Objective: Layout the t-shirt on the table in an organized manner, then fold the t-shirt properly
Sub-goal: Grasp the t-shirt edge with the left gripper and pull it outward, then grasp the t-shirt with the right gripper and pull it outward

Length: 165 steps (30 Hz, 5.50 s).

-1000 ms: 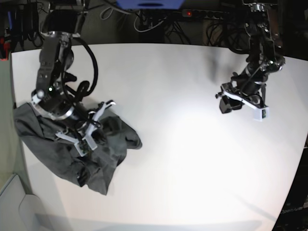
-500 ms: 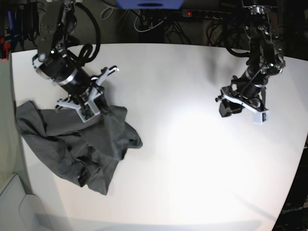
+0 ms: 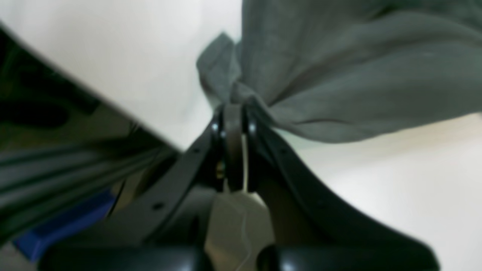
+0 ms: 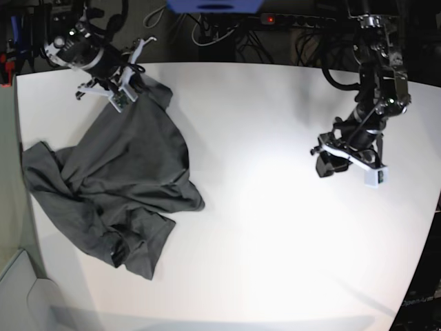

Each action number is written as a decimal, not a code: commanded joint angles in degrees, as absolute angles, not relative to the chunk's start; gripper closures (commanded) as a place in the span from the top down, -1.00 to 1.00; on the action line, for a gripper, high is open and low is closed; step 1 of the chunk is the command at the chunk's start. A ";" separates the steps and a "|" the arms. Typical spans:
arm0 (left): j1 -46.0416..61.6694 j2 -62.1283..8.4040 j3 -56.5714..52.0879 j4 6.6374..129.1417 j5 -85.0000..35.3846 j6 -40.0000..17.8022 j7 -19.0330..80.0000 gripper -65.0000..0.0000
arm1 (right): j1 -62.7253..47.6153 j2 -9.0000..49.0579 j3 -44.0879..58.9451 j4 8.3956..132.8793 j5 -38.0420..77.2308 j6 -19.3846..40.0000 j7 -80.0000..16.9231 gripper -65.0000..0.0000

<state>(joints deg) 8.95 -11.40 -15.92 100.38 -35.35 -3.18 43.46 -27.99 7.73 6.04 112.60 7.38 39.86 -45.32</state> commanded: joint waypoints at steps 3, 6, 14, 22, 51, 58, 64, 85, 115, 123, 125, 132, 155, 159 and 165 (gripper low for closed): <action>7.25 -12.00 -15.96 101.32 -35.91 -3.65 42.24 -0.25 | -28.53 10.07 6.02 111.69 8.04 40.00 -44.09 -1.00; 5.93 -11.91 -15.87 101.32 -35.91 -3.65 42.24 -0.25 | -29.93 12.35 5.85 111.52 8.04 40.00 -44.09 -1.00; 2.68 -11.38 -10.59 101.23 -35.91 -3.65 42.24 0.03 | -30.64 16.22 6.11 111.52 7.96 40.00 -44.26 -1.00; -5.14 -10.68 5.58 96.04 -35.91 -3.74 41.54 0.25 | -29.05 16.22 6.20 111.87 7.96 40.00 -44.26 -0.43; -21.23 4.26 17.54 52.79 -35.30 -3.56 21.85 0.37 | -26.86 16.13 6.20 111.96 8.04 40.00 -44.26 -0.14; -24.92 7.16 17.80 43.82 -35.30 -3.30 17.63 -0.14 | -26.24 16.13 6.20 111.96 8.04 40.00 -44.26 -0.14; -26.15 7.52 17.80 41.01 -35.30 -3.03 16.04 -0.49 | -26.42 16.13 6.20 112.04 8.04 40.00 -44.26 -0.14; -29.41 -18.51 17.27 60.70 -35.38 -2.95 30.73 -0.98 | -24.92 11.74 9.36 113.98 8.04 40.00 -44.26 -0.14; -20.26 -39.16 16.13 70.37 -35.38 -2.95 31.08 0.38 | 5.93 5.23 0.57 112.84 8.04 40.00 -60.97 -0.12; -13.41 -38.81 -1.10 73.63 -35.82 -3.65 32.92 0.60 | 13.67 3.82 -8.66 97.36 8.04 40.00 -59.12 0.13; -11.82 -37.85 -3.74 76.18 -35.91 -3.65 35.65 0.60 | 14.55 3.74 -8.92 93.23 8.04 40.00 -54.20 0.15; -10.33 -27.21 -6.37 82.42 -35.30 -3.65 42.15 0.59 | 18.95 3.65 -8.92 81.19 8.04 40.00 -39.96 0.16; -7.87 -19.12 -6.29 69.49 -35.21 -3.56 38.90 0.59 | 27.91 4.09 -9.01 49.63 7.96 40.00 -16.84 0.15; -7.87 -19.30 -6.29 69.49 -35.21 -3.56 38.90 0.59 | 28.26 4.09 -9.01 45.93 7.96 40.00 -12.70 0.15; -7.34 -18.77 -6.29 69.49 -29.32 -3.56 38.90 0.59 | 28.26 4.09 -9.01 43.21 7.96 40.00 -7.69 0.15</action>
